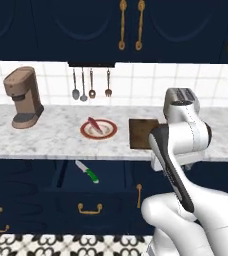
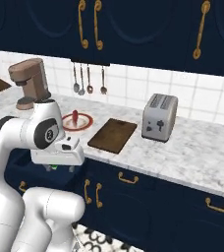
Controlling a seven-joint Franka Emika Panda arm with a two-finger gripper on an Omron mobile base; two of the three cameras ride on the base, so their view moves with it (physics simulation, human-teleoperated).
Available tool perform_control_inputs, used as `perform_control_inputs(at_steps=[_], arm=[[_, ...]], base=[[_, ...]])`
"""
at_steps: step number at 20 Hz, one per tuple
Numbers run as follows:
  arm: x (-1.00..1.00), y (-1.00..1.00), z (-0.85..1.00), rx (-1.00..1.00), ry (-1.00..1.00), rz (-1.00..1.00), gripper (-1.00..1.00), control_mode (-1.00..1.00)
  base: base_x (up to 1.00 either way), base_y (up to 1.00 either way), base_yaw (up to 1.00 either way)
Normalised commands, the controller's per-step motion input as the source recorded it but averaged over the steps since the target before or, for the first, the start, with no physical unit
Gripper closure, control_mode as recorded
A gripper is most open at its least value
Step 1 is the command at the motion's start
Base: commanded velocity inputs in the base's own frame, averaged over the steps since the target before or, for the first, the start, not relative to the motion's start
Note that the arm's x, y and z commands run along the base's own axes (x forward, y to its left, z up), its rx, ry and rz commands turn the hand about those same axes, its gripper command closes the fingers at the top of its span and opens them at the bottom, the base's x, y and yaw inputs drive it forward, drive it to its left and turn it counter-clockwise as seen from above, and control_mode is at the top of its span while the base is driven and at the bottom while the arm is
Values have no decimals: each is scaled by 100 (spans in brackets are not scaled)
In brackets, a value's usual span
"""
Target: Pick up the knife from the drawer and place it on the cutting board. Then place the meat from the plate to the cutting board.
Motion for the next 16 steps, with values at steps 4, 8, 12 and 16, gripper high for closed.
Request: perform_control_inputs(at_steps=[4, 8, 12, 16], arm=[[0, 0, 0, 0, 0, 0, -100, 100], [0, 0, 0, 0, 0, 0, -100, 100], [0, 0, 0, 0, 0, 0, -100, 100], [0, 0, 0, 0, 0, 0, -100, 100]], base=[[36, -64, 43], [46, -53, 42], [71, -6, 34], [47, -32, 38]])
